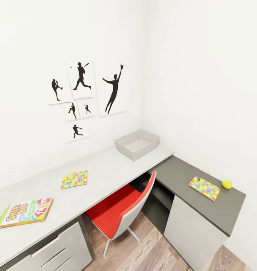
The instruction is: Put all the toys in the child's room - the three board games (two on the bed and one on the table), the two jigsaw puzzles on the table, and the tennis ball on the table - inside the toy box on the table in the child's room.
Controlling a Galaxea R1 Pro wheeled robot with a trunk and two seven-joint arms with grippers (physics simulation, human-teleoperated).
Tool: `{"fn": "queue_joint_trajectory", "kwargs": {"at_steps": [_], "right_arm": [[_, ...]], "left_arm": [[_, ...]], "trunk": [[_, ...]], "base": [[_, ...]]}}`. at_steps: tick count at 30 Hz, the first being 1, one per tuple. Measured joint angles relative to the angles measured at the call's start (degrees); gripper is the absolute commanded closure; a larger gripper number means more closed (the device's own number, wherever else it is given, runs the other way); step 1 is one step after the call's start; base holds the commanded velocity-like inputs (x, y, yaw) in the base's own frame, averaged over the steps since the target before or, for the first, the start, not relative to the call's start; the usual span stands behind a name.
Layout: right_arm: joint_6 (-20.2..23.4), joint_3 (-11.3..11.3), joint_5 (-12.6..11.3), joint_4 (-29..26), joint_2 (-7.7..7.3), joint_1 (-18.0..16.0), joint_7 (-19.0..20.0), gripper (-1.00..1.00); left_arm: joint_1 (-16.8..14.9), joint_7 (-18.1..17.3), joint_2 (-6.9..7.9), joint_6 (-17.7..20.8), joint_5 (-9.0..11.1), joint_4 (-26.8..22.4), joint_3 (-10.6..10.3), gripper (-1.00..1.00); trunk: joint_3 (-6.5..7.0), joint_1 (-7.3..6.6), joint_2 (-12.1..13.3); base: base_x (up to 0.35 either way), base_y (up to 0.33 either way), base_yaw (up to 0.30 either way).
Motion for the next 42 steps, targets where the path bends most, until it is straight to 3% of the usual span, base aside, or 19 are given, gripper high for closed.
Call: {"fn": "queue_joint_trajectory", "kwargs": {"at_steps": [11, 35, 42], "right_arm": [[0.00, -0.01, 0.00, 0.00, 0.01, 0.00, 0.00, -1.00], [0.00, -0.01, 0.00, 0.00, 0.01, 0.00, 0.00, -1.00], [0.00, -0.01, 0.00, 0.02, 0.00, -0.01, 0.00, -1.00]], "left_arm": [[0.00, 0.00, 0.03, -0.07, 0.00, 0.00, 0.00, -1.00], [0.00, 0.00, 0.03, -0.24, 0.00, 0.00, 0.00, -1.00], [0.01, 0.00, 0.00, -0.19, 0.00, -0.02, 0.00, -1.00]], "trunk": [[0.00, -0.01, 0.00], [0.00, -0.01, 0.00], [0.00, -0.01, 0.00]], "base": [[0.116, -0.170, 0.006], [0.112, 0.007, 0.061], [0.145, -0.054, 0.208]]}}
